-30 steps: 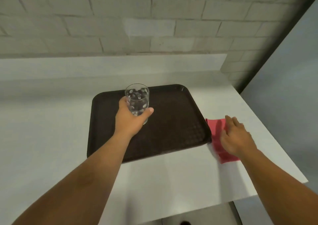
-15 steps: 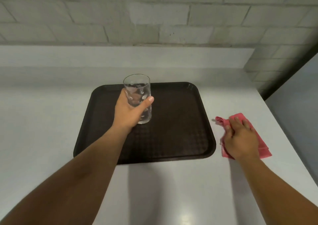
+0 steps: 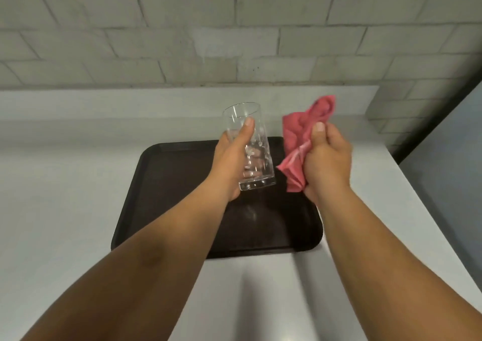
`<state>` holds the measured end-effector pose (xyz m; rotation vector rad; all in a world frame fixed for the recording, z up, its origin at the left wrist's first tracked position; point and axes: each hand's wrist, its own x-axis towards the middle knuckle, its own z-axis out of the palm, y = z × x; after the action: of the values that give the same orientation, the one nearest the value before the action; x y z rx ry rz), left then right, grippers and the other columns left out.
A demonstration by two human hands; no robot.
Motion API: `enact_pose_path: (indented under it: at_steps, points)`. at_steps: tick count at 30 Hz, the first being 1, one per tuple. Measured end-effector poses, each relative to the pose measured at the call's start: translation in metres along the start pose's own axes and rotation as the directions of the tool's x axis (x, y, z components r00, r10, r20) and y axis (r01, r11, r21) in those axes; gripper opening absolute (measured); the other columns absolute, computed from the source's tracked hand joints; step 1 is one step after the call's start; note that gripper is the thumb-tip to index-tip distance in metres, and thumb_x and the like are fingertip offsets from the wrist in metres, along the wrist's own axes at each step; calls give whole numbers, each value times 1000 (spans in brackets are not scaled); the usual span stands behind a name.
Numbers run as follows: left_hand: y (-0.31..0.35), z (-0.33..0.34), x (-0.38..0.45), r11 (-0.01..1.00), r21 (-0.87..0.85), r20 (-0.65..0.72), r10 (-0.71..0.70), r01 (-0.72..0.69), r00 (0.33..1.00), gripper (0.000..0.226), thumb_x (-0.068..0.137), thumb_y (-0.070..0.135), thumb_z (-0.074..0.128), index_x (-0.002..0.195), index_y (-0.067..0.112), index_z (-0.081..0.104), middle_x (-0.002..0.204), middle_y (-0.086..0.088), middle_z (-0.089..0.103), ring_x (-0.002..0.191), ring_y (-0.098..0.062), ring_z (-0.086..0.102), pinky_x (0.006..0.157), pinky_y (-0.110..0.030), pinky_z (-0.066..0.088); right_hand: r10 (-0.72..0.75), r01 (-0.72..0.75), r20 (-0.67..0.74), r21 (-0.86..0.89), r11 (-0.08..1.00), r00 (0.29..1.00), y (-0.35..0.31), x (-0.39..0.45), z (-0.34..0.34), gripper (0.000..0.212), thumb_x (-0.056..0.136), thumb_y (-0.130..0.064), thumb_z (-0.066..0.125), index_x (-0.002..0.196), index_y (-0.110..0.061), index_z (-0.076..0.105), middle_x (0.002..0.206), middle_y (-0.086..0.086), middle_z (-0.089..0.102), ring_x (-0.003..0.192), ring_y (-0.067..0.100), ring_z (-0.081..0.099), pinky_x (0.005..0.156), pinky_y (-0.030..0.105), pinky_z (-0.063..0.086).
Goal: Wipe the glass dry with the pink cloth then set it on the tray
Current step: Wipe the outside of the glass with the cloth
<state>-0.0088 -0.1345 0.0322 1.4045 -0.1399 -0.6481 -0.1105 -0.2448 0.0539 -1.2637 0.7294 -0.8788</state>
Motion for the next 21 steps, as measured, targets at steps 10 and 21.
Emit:
enact_pose_path:
  at_steps: [10, 21]
  points:
    - [14, 7, -11, 994, 81, 6, 77, -78, 997, 34, 107, 37, 57, 116, 6, 68, 109, -21, 70, 101, -27, 72, 108, -58, 57, -135, 402, 442, -596, 695, 887, 7, -34, 47, 75, 108, -47, 36, 166, -24, -5, 175, 8, 13, 152, 30, 35, 113, 32, 30]
    - [30, 4, -14, 997, 75, 20, 12, -13, 1000, 76, 100, 79, 44, 140, 17, 63, 127, -10, 77, 110, -22, 79, 96, -43, 63, 143, -53, 265, -320, 946, 954, -5, -13, 55, 55, 105, -57, 27, 134, -24, 61, 128, 7, 71, 117, 24, 68, 107, 49, 51]
